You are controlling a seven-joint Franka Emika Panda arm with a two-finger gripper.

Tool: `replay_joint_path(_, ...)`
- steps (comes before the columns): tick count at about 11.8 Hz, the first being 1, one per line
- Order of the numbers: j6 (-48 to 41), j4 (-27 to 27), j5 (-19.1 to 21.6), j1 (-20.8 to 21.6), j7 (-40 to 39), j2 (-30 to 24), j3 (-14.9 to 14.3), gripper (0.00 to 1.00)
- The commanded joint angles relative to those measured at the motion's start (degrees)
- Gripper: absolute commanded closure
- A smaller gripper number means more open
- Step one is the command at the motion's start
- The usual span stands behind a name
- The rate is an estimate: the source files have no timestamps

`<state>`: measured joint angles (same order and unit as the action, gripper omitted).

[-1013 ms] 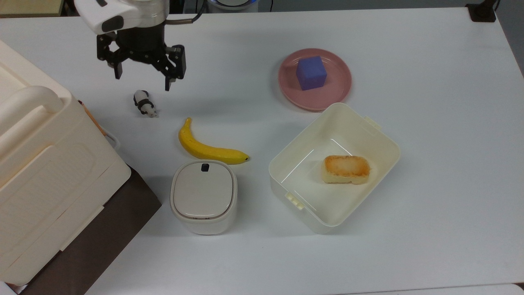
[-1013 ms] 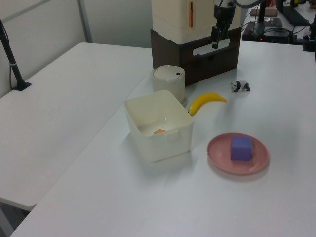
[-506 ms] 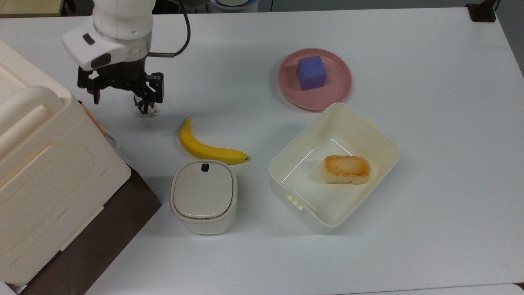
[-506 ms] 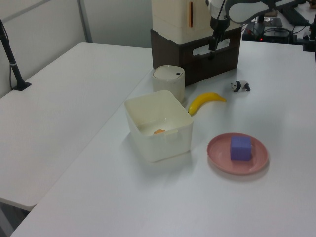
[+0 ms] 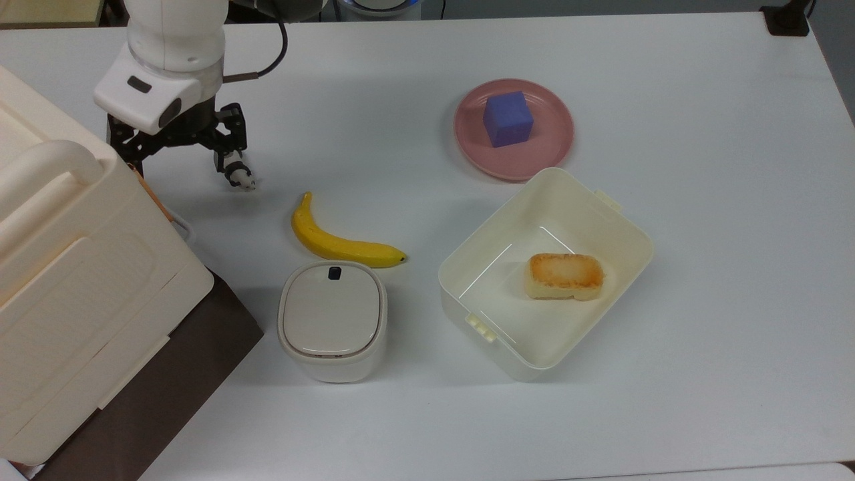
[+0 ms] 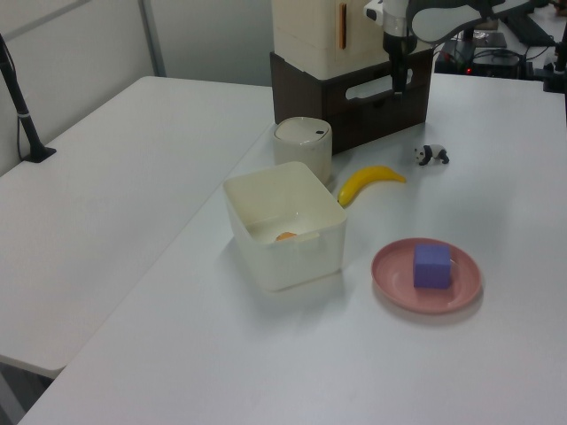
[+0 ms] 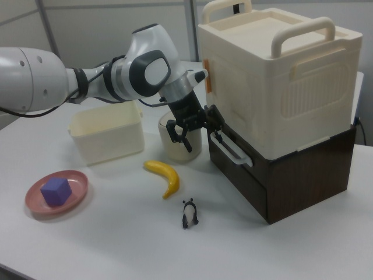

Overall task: Slide open the drawer
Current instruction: 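Lower the gripper and hook it onto the drawer's white handle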

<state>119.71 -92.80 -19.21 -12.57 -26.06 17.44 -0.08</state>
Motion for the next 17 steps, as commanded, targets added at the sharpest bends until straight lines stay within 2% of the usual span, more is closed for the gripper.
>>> replay_joint_path(1, 1.7, -0.2, -3.4, 0.4, -1.3, 1.7, -0.3, 0.00)
replay_joint_path(5, 8.0, -0.2, -6.6, -0.1, -0.9, 3.9, -0.3, 0.00)
replay_joint_path(12, 8.7, -1.7, -7.0, 0.2, 0.3, 5.1, -0.2, 0.00)
replay_joint_path(15, 8.4, -1.9, -7.1, 1.4, 9.9, 5.0, 0.3, 0.00)
replay_joint_path(17, 8.1, -2.4, -7.1, 1.8, 12.1, 5.0, 0.3, 0.00)
